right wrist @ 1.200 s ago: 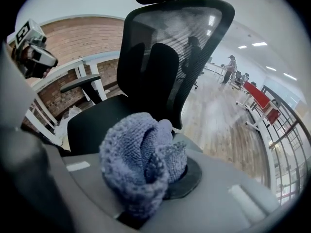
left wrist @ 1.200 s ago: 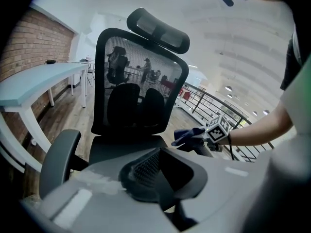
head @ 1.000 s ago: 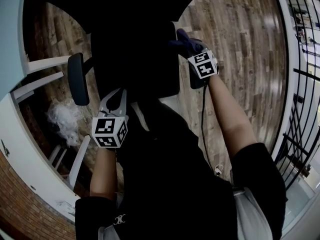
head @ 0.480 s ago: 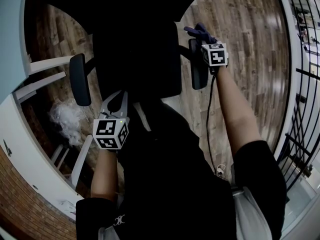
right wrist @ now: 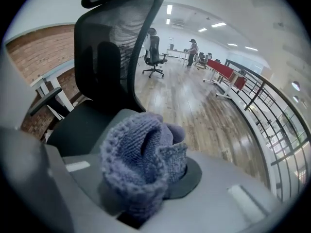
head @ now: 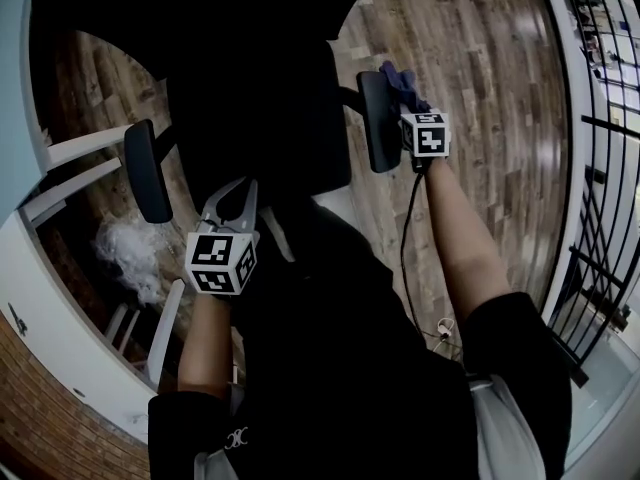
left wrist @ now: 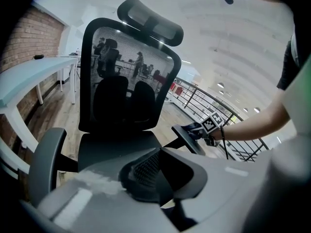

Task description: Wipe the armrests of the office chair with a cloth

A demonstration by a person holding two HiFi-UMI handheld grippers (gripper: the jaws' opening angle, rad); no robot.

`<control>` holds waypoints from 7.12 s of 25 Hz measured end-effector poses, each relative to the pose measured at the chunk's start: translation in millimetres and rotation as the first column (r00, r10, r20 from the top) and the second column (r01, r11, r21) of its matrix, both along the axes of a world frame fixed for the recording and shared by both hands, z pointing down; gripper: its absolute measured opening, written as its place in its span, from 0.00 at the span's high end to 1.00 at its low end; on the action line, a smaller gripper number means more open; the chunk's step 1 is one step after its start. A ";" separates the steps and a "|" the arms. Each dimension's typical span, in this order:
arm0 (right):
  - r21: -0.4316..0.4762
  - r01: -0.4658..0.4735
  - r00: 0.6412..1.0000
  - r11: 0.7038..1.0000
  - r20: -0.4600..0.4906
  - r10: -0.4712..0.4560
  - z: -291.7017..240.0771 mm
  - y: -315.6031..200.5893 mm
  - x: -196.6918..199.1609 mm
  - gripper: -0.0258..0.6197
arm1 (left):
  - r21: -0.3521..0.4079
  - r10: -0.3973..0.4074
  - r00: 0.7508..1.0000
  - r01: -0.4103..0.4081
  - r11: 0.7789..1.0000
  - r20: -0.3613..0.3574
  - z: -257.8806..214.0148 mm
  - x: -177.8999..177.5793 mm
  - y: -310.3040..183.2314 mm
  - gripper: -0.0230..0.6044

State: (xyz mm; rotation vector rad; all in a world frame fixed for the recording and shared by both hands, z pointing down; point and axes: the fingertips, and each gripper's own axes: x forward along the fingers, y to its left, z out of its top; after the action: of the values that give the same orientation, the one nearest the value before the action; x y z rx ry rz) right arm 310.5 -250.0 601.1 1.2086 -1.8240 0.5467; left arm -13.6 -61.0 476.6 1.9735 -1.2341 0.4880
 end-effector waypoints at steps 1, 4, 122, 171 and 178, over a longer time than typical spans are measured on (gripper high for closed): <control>0.000 -0.017 1.000 1.000 0.008 0.017 -0.1 10.4 2.8 0.89 | 0.003 0.009 1.000 -0.009 1.000 -0.001 -0.3 2.2 -2.0 0.95; 0.007 -0.060 0.998 0.998 0.027 0.060 -3.7 42.5 10.3 0.89 | 0.014 0.025 1.000 -0.025 1.000 -0.011 -3.5 7.3 -8.2 0.95; -0.021 -0.938 0.293 0.346 0.482 0.825 141.1 18.8 -77.5 0.89 | -0.093 0.382 0.920 -0.389 0.917 -0.086 59.9 -60.3 4.0 0.95; 0.322 0.331 0.916 0.887 0.116 -0.384 -158.1 138.7 -43.7 0.89 | 0.258 0.204 0.973 -0.226 0.939 0.107 -75.8 67.1 -80.5 0.95; 0.229 0.612 0.712 0.757 0.257 -0.654 -105.9 91.5 30.6 0.89 | 0.190 0.030 0.982 -0.066 0.980 0.186 -42.5 145.8 -98.6 0.95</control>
State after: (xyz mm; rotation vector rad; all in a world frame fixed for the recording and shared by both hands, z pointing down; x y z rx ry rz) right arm 341.1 -158.5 495.2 0.4932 -2.4271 0.2300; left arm 132.2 -159.6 434.1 2.1668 -1.3958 0.6032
